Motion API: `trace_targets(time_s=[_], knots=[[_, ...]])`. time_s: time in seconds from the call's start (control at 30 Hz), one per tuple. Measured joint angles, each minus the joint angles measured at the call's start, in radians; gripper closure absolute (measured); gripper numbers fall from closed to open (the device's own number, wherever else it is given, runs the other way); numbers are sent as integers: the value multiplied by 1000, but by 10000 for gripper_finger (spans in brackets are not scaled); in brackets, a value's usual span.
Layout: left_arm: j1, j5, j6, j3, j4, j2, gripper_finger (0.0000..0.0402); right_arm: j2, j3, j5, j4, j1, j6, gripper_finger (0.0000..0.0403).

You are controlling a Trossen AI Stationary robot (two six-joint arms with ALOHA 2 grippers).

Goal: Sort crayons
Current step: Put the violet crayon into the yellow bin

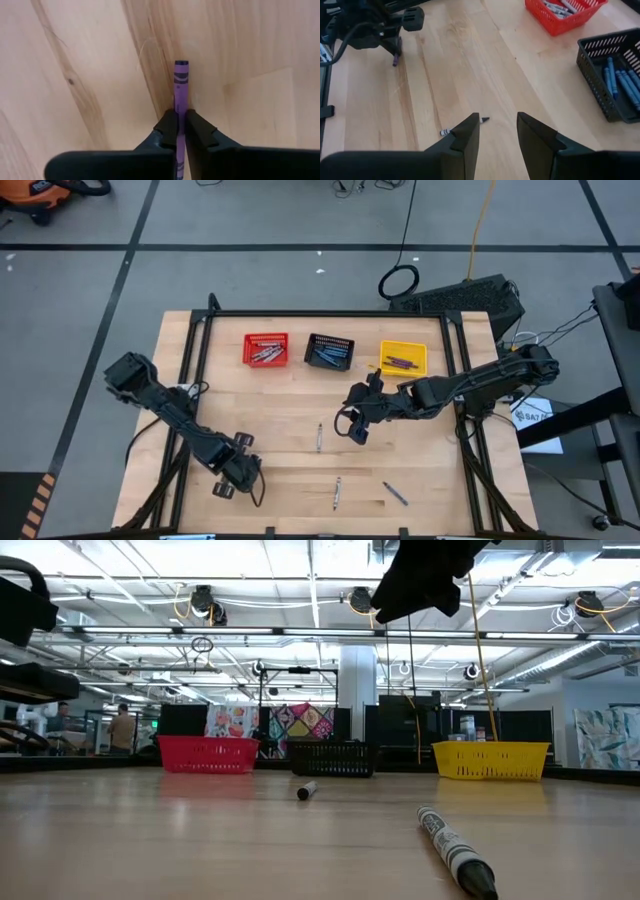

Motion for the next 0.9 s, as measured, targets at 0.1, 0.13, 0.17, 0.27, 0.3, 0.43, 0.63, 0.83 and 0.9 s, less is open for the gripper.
trace_targets(time_s=[0.1,0.13,0.17,0.27,0.3,0.43,0.63,0.83,0.9], knots=[[31,33,37,12,-16,-12,392,0,0,0,-7,1,19,287],[42,46,54,16,-19,-21,392,0,0,0,-7,1,20,287],[52,56,64,18,-20,-29,392,0,0,0,-9,4,20,287],[86,29,94,21,-26,-57,393,0,0,0,-21,10,19,287],[98,20,106,23,-25,-70,393,-2,0,0,-27,14,19,287],[136,27,144,25,-33,-104,393,-5,0,0,-37,26,20,287],[230,-14,253,27,-23,-141,394,-12,0,0,-42,68,59,287],[342,-54,387,28,76,-150,394,-11,0,0,-90,128,68,287],[376,-56,430,28,127,-150,394,-11,-1,0,-112,147,88,287]])
